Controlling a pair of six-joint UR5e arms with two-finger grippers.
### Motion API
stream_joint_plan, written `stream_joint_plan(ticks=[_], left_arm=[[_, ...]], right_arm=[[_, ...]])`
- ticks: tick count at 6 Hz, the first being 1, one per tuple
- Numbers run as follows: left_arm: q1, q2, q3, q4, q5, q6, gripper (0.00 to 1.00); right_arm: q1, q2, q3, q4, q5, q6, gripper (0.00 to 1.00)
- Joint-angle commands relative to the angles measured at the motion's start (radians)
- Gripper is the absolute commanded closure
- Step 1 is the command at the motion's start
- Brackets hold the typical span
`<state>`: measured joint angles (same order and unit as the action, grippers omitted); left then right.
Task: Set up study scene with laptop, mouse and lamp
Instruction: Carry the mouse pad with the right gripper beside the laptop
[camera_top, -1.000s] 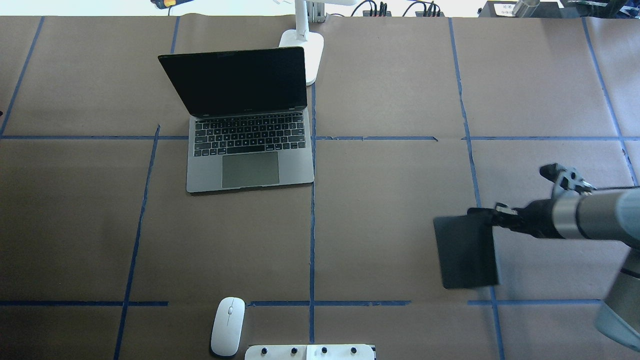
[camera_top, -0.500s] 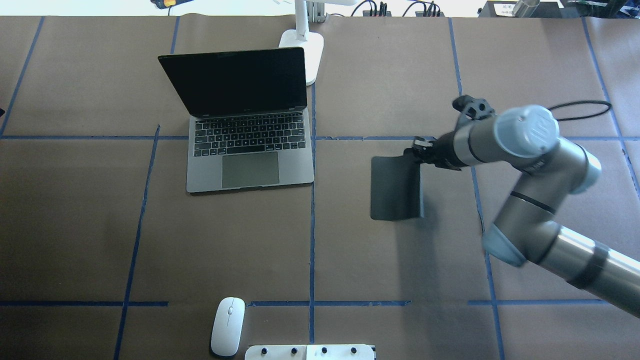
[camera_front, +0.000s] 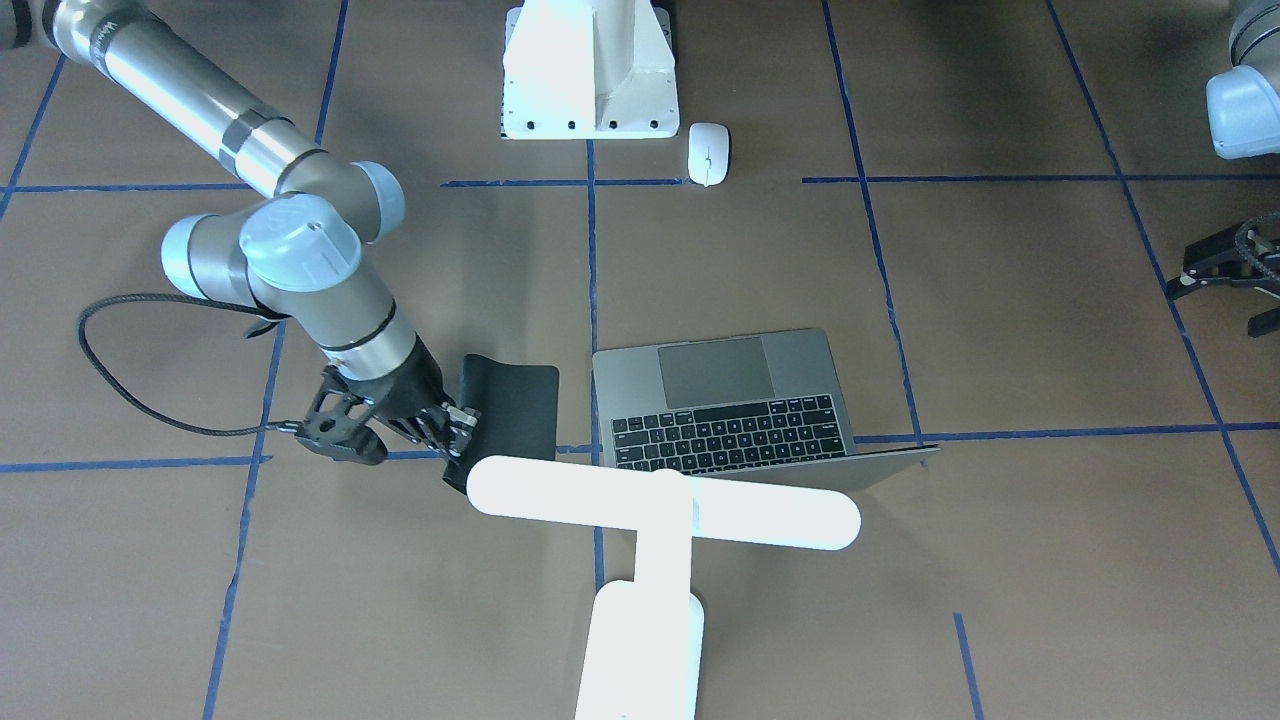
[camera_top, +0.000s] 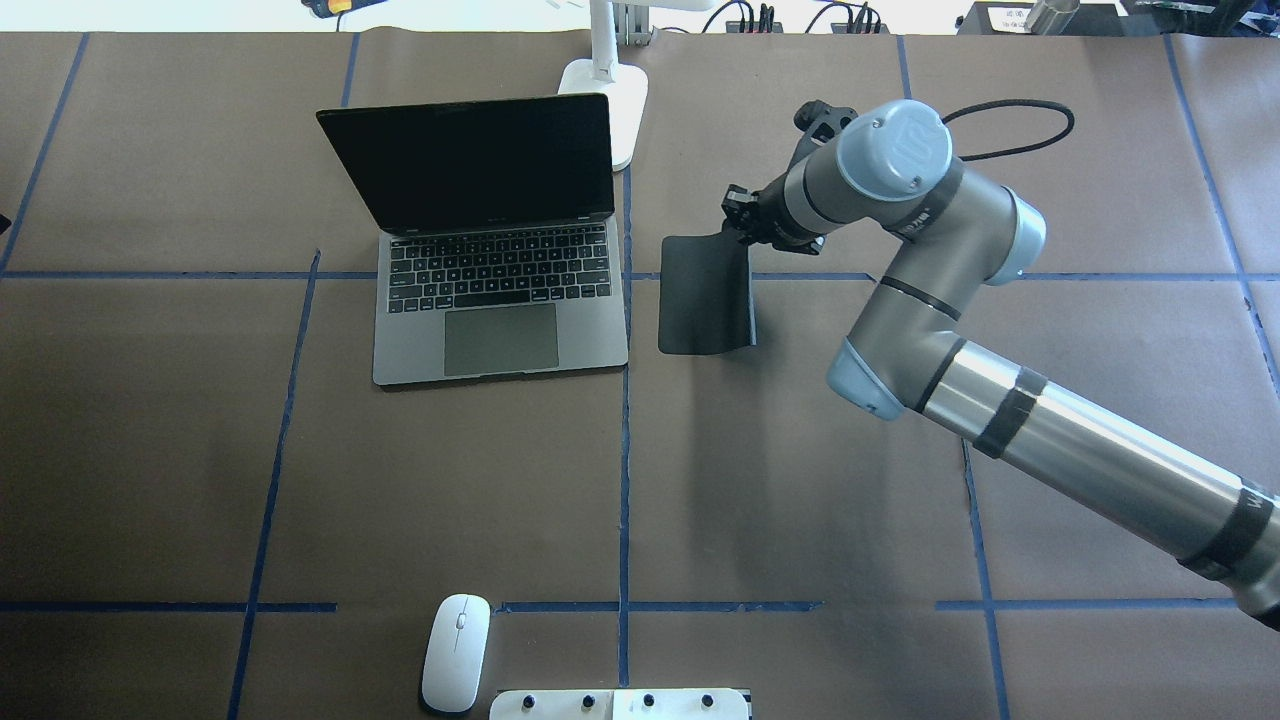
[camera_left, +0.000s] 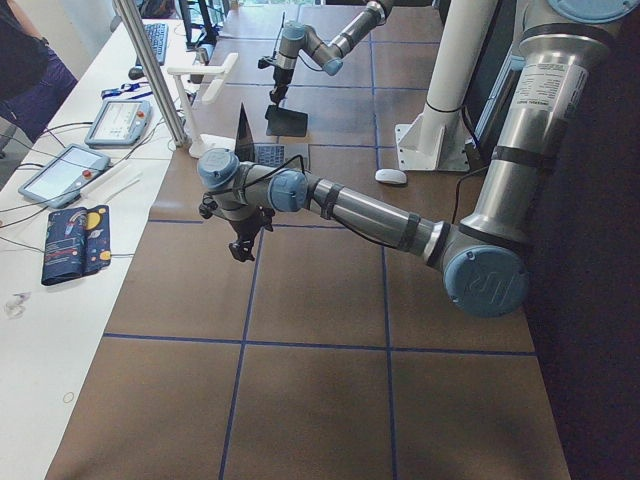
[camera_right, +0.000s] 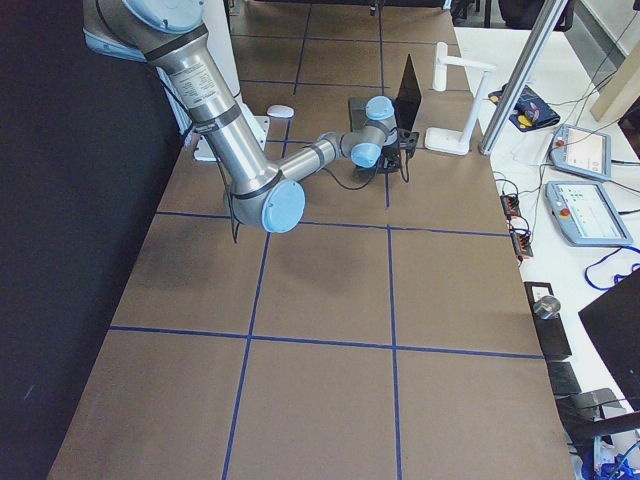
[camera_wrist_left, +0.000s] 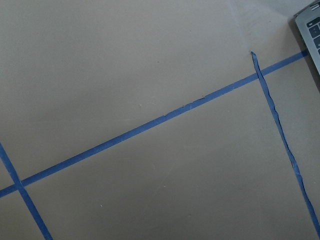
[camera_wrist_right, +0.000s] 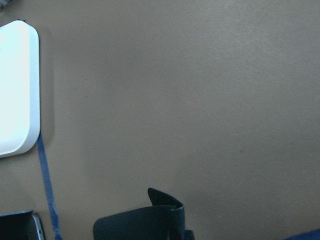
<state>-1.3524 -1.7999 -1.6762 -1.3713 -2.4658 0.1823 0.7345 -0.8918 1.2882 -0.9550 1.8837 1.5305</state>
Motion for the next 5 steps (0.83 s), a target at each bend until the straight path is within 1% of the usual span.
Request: stream_joint_plan(ticks=[1, 2, 3, 4, 5], left_arm=[[-0.001, 0.000, 0.000, 0.000, 0.001, -0.001, 0.00], [0.001, -0.006, -0.002, -0.002, 0.001, -0.003, 0.00], [0.002, -0.009, -0.008, -0.012, 0.001, -0.003, 0.00], [0.012, -0.010, -0.031, -0.049, -0.001, -0.027, 0.00], [0.062, -0.003, -0.092, -0.111, 0.007, -0.135, 0.00]], right_arm=[[0.000, 0.039, -0.036, 0.001, -0.001, -0.004, 0.97], [-0.006, 0.040, -0.044, -0.007, 0.000, -0.054, 0.01], [0.011, 0.031, -0.043, -0.025, 0.038, -0.138, 0.00], [0.066, 0.028, -0.030, -0.107, 0.151, -0.203, 0.00], [0.124, 0.007, 0.018, -0.236, 0.225, -0.360, 0.00]])
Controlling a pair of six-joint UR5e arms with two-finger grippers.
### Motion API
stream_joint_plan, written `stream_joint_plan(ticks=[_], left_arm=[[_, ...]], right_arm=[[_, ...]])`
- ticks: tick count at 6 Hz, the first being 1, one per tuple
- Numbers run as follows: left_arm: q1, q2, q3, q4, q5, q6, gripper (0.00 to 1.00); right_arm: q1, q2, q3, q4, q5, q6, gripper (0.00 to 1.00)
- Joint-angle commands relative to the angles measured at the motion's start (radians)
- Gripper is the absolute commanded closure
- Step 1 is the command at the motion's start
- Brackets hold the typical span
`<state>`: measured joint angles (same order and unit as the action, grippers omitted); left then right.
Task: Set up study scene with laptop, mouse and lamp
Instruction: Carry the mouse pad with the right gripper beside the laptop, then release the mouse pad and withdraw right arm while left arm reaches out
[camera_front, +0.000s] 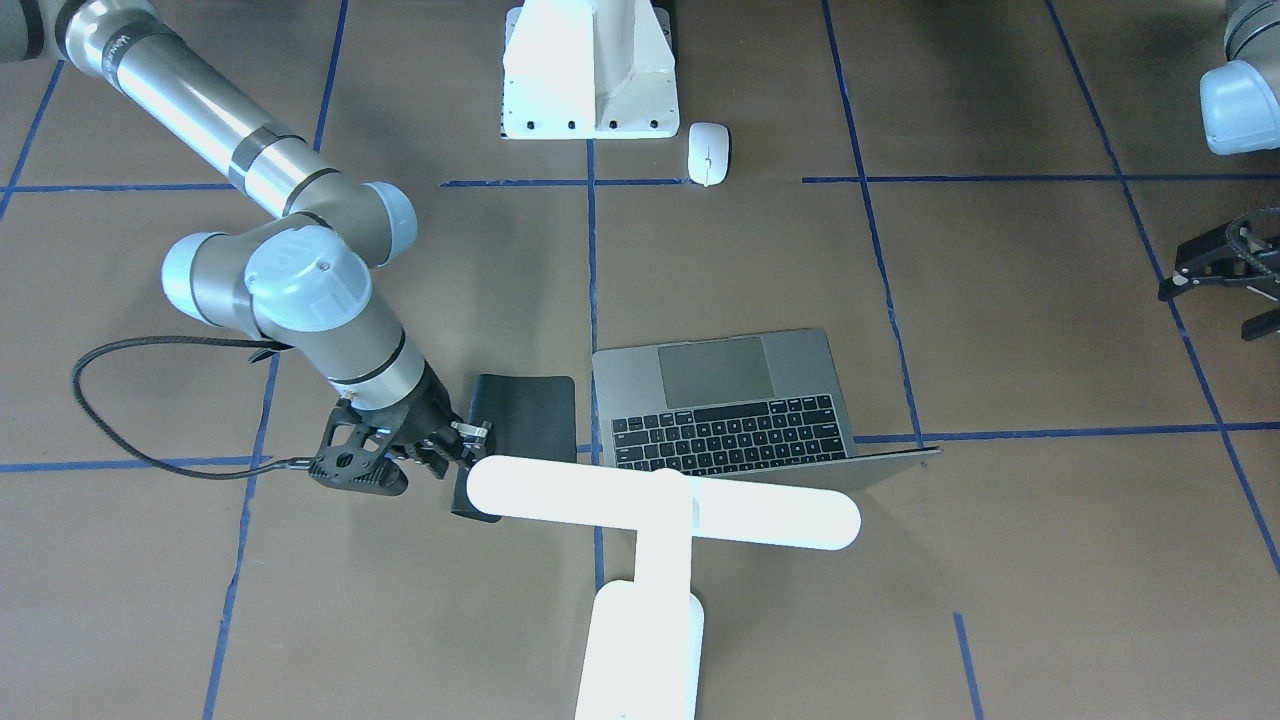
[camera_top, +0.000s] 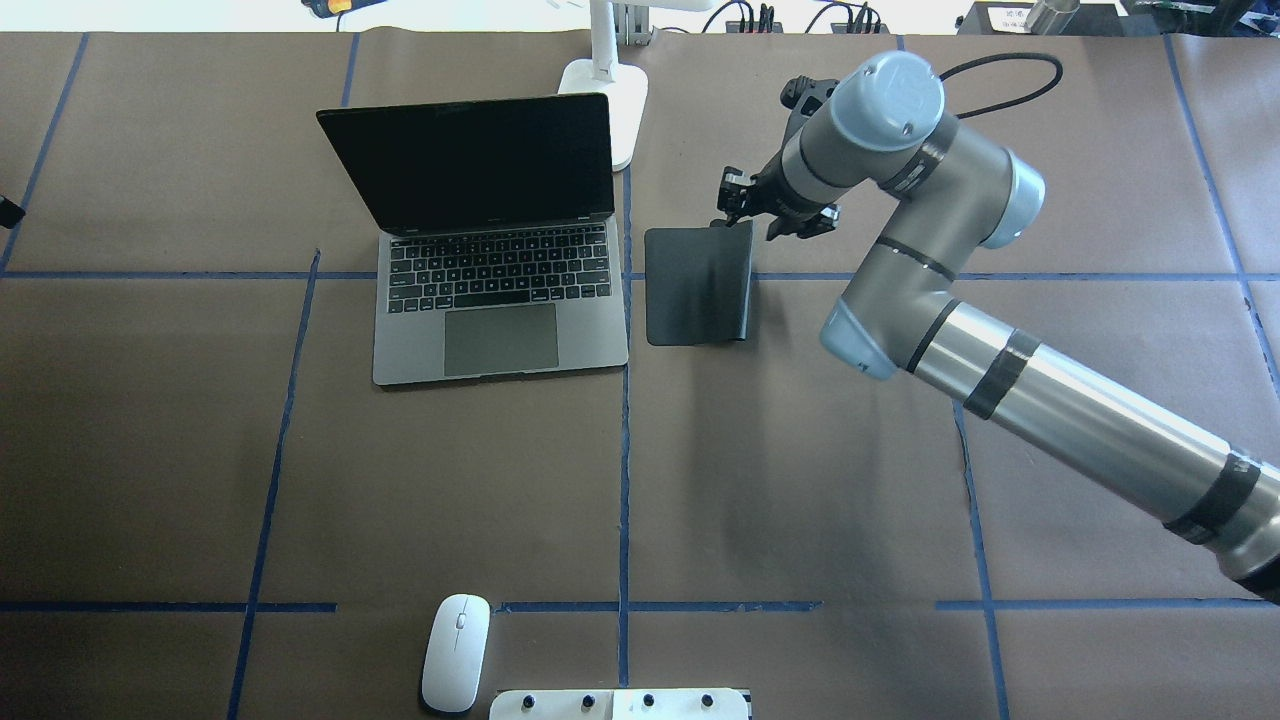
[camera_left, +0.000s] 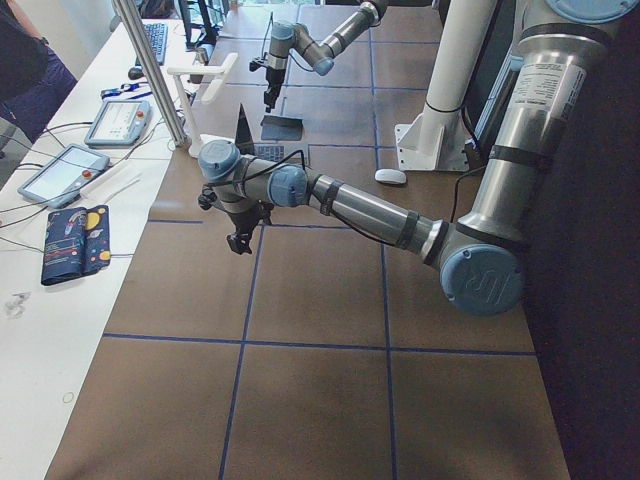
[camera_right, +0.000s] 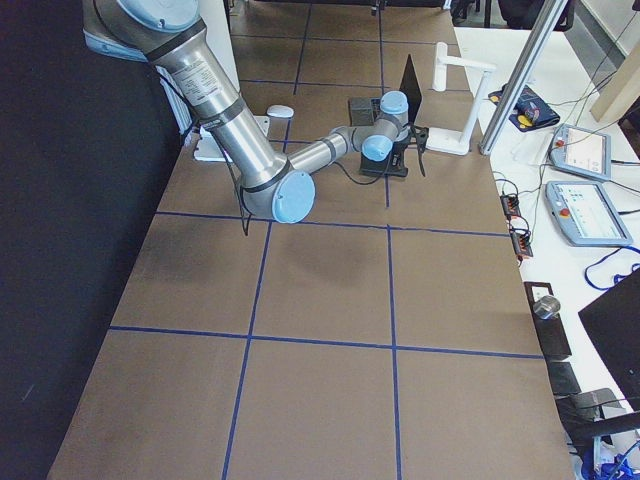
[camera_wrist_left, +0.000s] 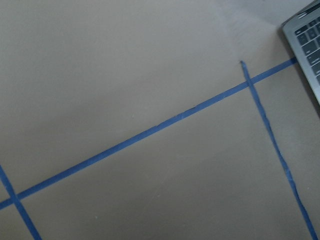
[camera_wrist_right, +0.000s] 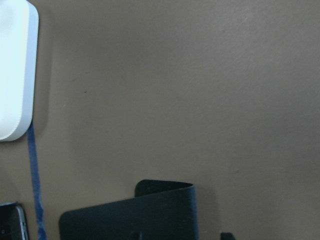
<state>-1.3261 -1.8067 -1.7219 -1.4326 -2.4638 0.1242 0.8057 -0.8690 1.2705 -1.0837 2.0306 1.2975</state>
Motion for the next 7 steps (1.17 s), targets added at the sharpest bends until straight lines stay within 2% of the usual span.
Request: stream_joint_plan(ticks=[1, 2, 3, 5, 6, 7], left_arm=[[0.126, 0.006, -0.130, -0.086, 0.029, -0.245, 0.00], [0.199, 0.007, -0.206, -0.091, 0.092, -0.350, 0.00], [0.288, 0.042, -0.284, -0.091, 0.142, -0.432, 0.00], [0.512, 0.093, -0.465, -0.092, 0.308, -0.704, 0.00], [0.653, 0.092, -0.497, -0.095, 0.419, -0.806, 0.00], [0.800, 0.093, -0.498, -0.188, 0.559, -0.945, 0.00]], right_arm=[[0.090, -0.071, 0.140, -0.259, 0.086, -0.274, 0.00], [0.133, -0.129, 0.238, -0.410, 0.088, -0.447, 0.00], [0.208, -0.225, 0.332, -0.476, 0.088, -0.647, 0.00], [0.382, -0.467, 0.447, -0.489, 0.218, -0.980, 0.00], [0.444, -0.614, 0.533, -0.489, 0.221, -1.138, 0.00], [0.540, -0.760, 0.593, -0.489, 0.223, -1.304, 0.00]])
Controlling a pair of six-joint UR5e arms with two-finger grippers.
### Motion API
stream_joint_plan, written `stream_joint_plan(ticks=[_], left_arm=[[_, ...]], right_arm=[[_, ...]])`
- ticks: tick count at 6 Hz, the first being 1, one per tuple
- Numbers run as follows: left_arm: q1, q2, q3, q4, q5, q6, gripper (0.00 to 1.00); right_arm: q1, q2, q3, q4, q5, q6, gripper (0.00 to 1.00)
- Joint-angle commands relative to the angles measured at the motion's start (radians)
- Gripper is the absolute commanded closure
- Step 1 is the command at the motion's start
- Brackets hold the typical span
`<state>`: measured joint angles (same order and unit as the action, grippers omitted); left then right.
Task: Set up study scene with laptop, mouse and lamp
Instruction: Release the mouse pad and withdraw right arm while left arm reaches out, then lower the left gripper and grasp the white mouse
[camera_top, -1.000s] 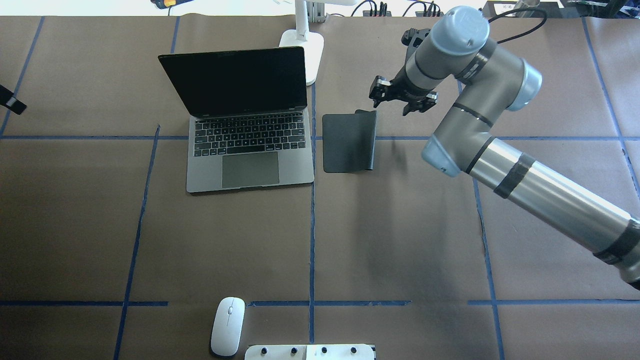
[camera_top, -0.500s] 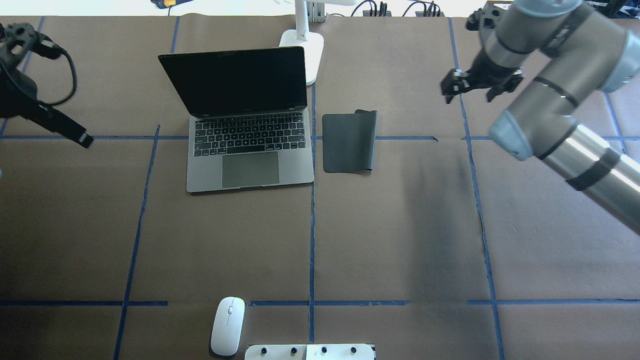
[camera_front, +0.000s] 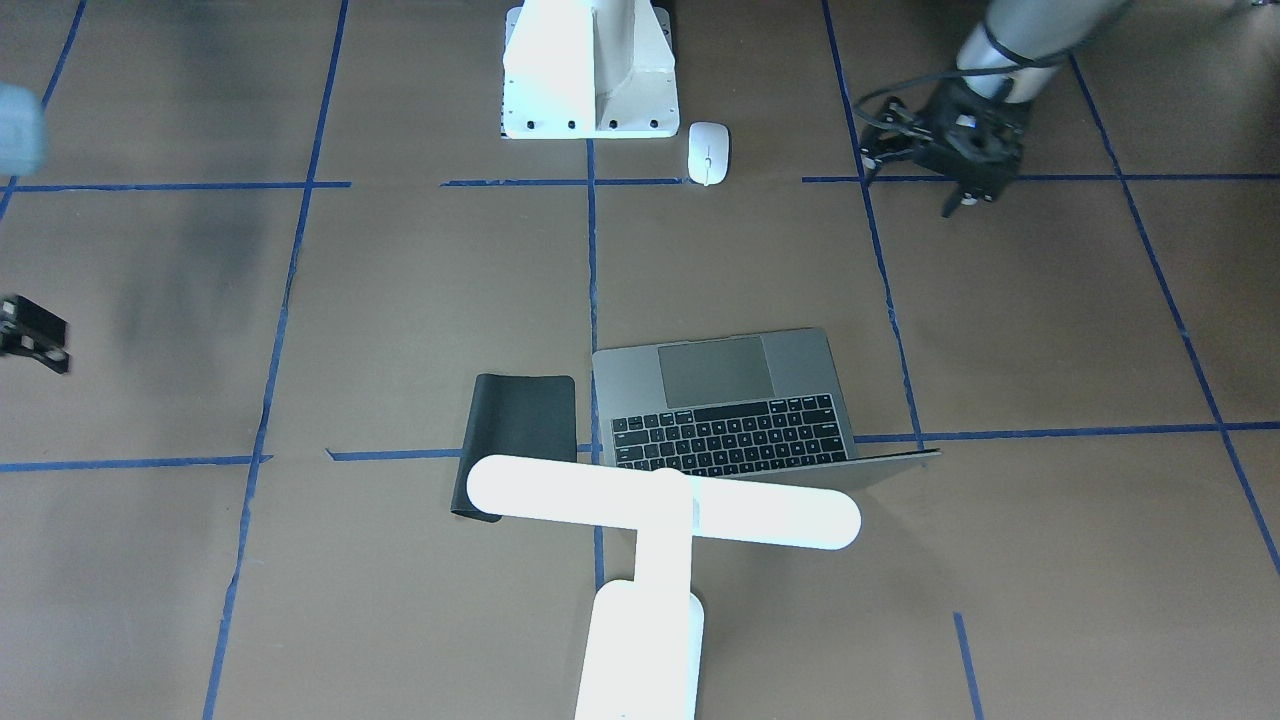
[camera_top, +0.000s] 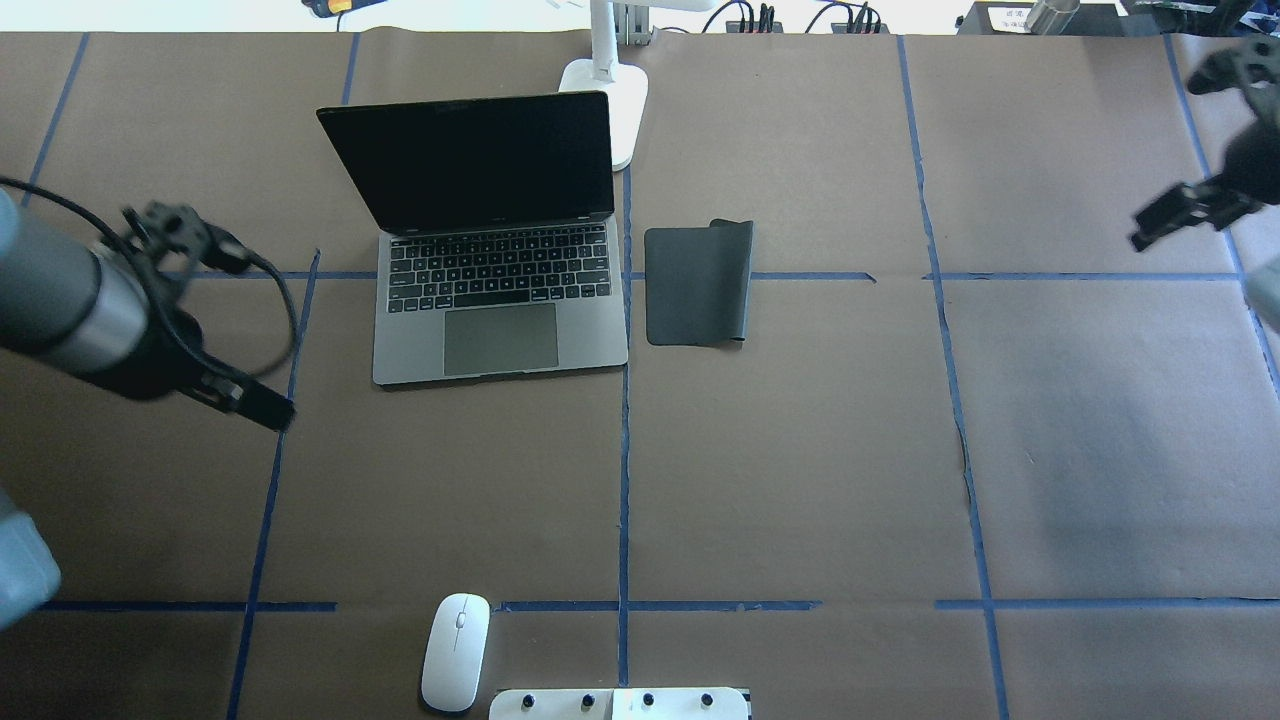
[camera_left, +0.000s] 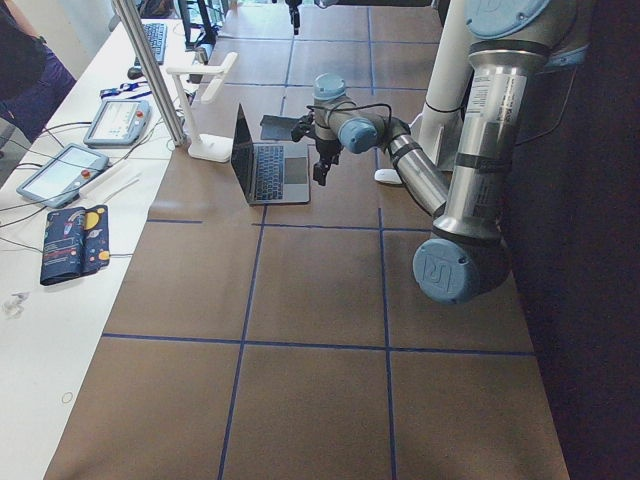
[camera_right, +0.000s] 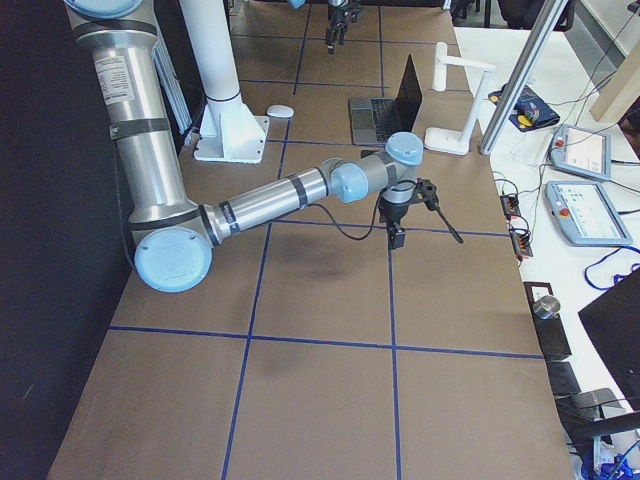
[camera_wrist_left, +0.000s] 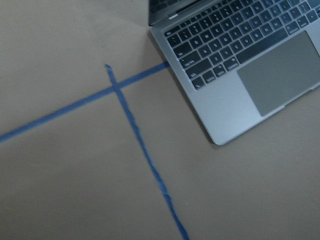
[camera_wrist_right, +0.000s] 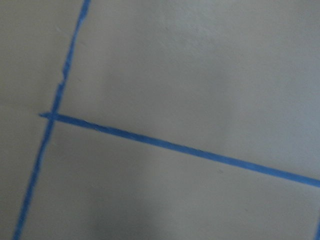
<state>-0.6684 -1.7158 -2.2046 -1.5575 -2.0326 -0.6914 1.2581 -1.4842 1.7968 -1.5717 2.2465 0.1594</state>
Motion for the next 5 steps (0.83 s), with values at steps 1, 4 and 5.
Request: stream_joint_plan(ticks=[1, 4, 5], left_arm=[[0.284, 0.001, -0.015, -0.097, 0.243, -0.258, 0.00], [0.649, -0.013, 0.008, -0.098, 0.500, -0.524, 0.00], [0.668, -0.046, 0.053, -0.099, 0.515, -0.539, 0.00]], right_arm=[[0.187, -0.250, 0.076, -0.002, 0.045, -0.337, 0.00], [0.296, -0.332, 0.078, -0.002, 0.065, -0.419, 0.00], [0.296, -0.331, 0.078, -0.001, 0.065, -0.411, 0.00]])
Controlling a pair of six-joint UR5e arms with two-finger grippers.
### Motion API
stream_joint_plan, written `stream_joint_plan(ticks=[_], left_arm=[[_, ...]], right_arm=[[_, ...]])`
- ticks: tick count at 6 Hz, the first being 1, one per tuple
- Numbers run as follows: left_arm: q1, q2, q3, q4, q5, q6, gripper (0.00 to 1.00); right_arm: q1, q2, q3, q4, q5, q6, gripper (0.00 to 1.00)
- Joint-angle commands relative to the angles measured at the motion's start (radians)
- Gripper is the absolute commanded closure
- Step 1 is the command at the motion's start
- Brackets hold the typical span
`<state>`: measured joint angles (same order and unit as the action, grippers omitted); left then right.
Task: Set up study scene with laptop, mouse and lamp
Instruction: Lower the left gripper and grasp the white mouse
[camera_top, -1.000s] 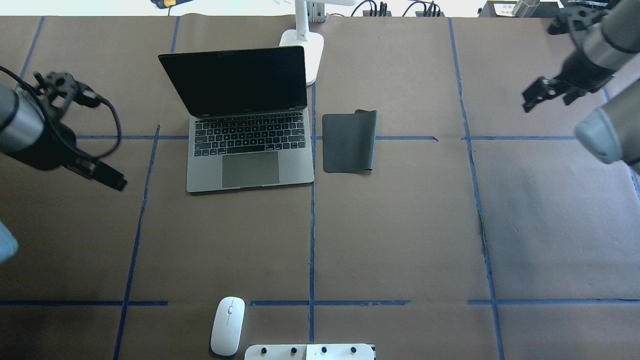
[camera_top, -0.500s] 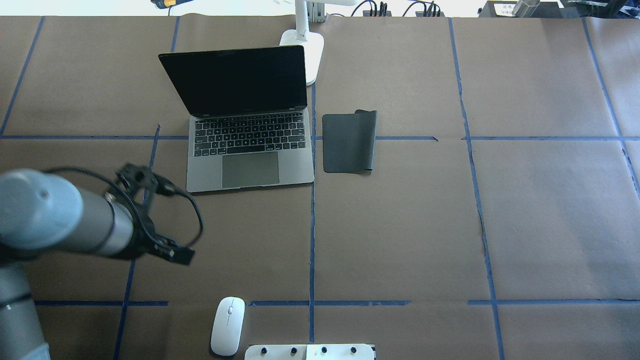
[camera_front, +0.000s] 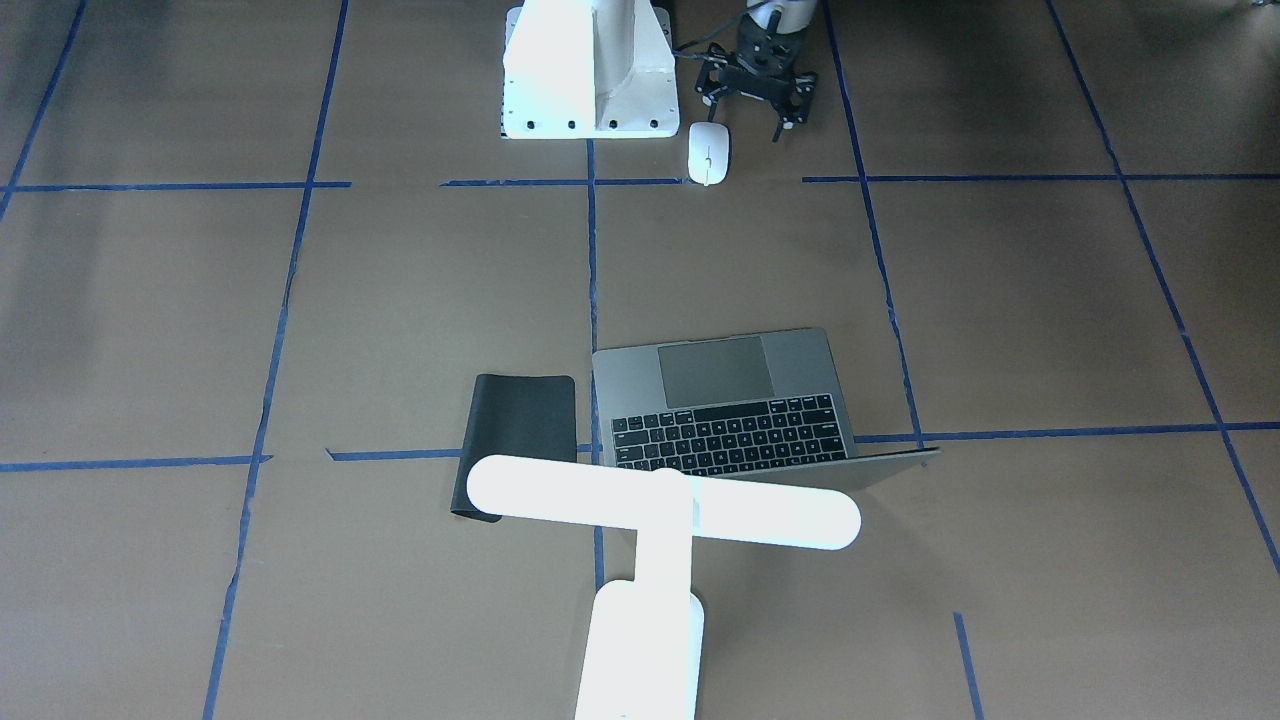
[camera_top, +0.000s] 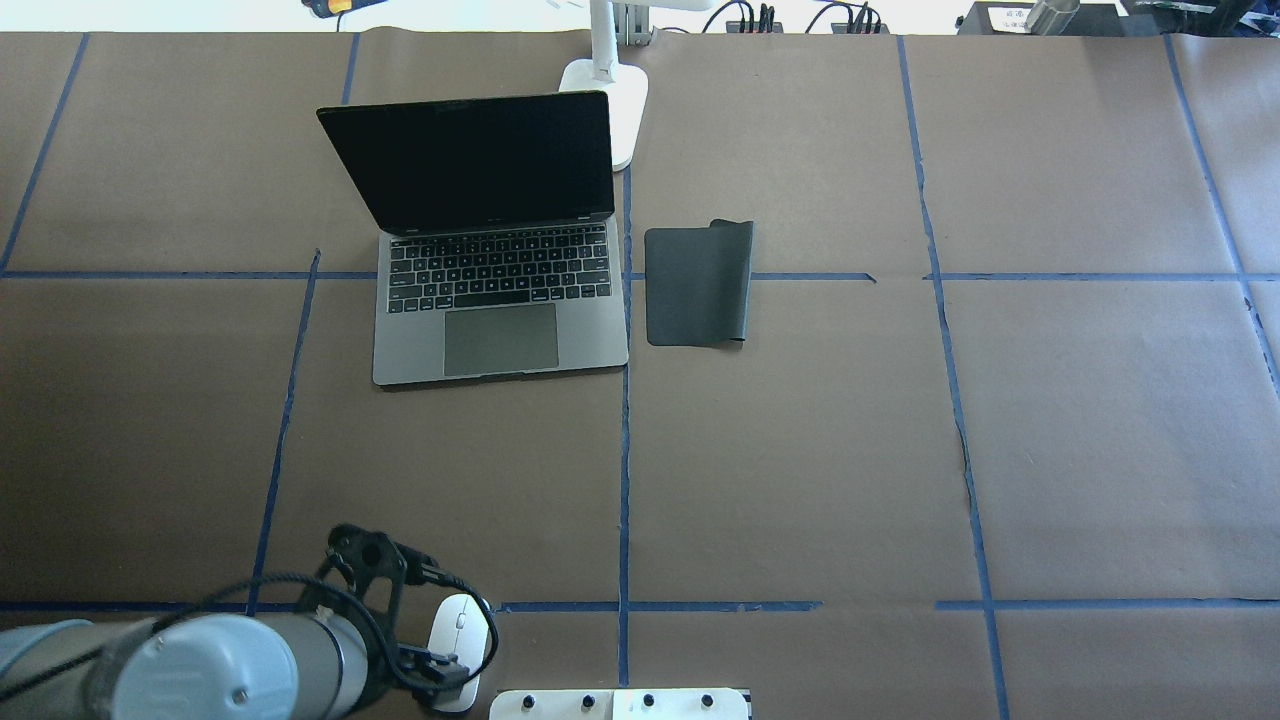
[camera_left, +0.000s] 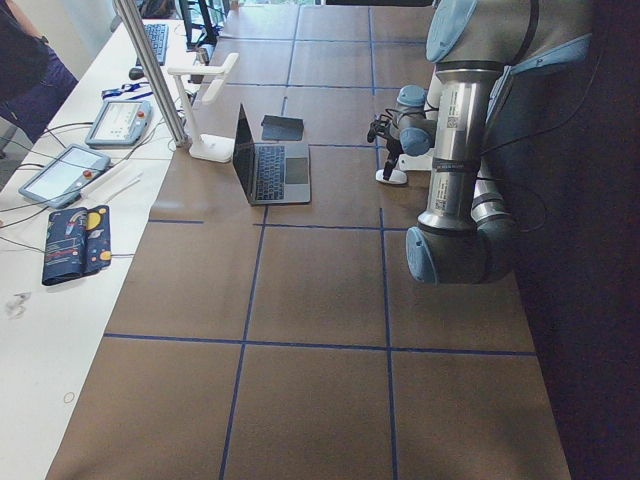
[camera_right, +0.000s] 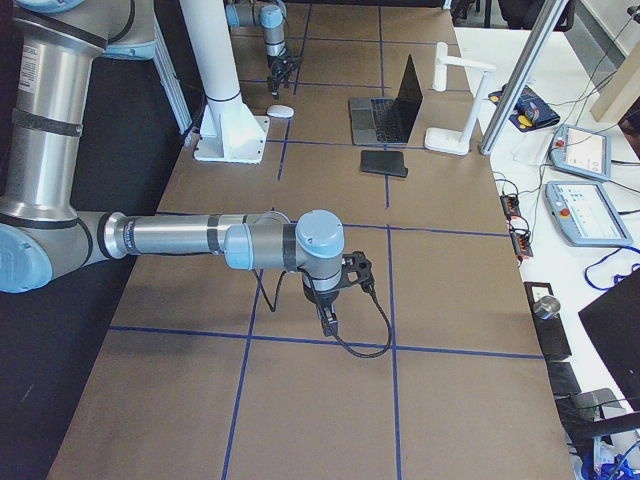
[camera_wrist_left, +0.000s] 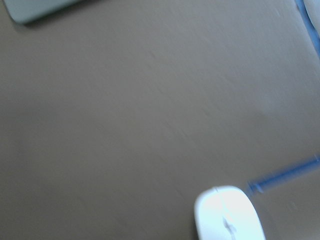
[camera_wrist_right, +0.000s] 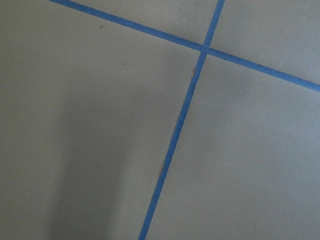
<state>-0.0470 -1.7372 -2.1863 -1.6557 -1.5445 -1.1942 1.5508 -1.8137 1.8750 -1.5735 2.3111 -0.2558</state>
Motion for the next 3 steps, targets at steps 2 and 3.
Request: stream_joint_plan(ticks=[2, 3], left_arm=[[0.048, -0.054, 0.079, -0.001, 0.027, -0.038, 0.00], [0.048, -0.058, 0.083, -0.001, 0.027, -0.036, 0.00]], right_arm=[[0.003, -0.001, -0.002, 0.000, 0.001, 0.007, 0.00], [0.003, -0.002, -0.004, 0.001, 0.001, 0.007, 0.00]])
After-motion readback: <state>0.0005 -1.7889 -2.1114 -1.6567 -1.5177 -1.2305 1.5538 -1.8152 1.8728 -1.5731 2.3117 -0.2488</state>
